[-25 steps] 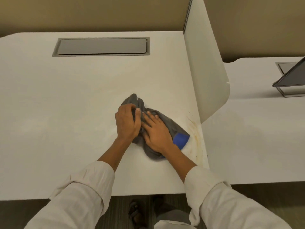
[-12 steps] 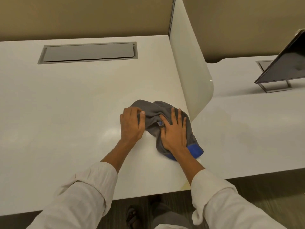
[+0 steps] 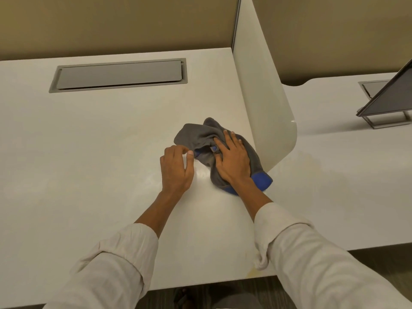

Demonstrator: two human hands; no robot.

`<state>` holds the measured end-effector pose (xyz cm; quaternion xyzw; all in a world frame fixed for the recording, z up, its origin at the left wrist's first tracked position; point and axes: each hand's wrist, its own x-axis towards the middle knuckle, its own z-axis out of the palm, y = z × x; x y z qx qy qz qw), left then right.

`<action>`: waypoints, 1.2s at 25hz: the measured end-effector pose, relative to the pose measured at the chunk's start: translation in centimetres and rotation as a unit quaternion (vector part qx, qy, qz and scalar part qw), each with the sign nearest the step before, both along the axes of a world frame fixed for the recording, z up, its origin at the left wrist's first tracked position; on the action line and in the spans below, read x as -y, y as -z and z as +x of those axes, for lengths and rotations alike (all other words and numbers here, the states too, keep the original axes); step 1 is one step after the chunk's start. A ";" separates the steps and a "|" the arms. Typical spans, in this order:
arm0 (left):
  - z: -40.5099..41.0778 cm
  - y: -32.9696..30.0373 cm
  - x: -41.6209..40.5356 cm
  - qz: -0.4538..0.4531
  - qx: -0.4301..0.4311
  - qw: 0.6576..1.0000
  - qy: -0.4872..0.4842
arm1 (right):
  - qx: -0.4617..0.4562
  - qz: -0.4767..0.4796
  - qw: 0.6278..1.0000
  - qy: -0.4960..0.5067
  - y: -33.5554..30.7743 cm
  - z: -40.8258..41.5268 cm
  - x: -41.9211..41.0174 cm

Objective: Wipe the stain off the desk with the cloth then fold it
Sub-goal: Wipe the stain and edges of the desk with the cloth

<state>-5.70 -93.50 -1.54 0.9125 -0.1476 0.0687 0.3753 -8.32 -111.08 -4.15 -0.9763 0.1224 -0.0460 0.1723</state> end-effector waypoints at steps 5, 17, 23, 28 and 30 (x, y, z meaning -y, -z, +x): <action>-0.4 0.1 0.3 -0.002 0.006 1.000 -0.004 | 0.076 0.080 0.993 -0.045 -0.4 -2.8 -1.9; -4.0 -0.2 2.2 -0.019 0.003 0.999 0.033 | 0.137 0.090 0.983 0.078 0.0 -10.4 -3.5; -2.5 -0.9 1.8 -0.019 0.022 0.999 0.025 | 0.127 0.196 0.966 0.113 -0.6 -4.6 -1.2; -0.8 -0.9 0.9 -0.008 0.018 1.000 -0.003 | 0.094 0.170 0.981 0.014 -1.1 -1.9 -2.4; -0.7 -0.6 0.6 -0.006 0.007 1.000 -0.011 | 0.113 0.177 0.978 -0.021 -1.3 -3.1 -3.5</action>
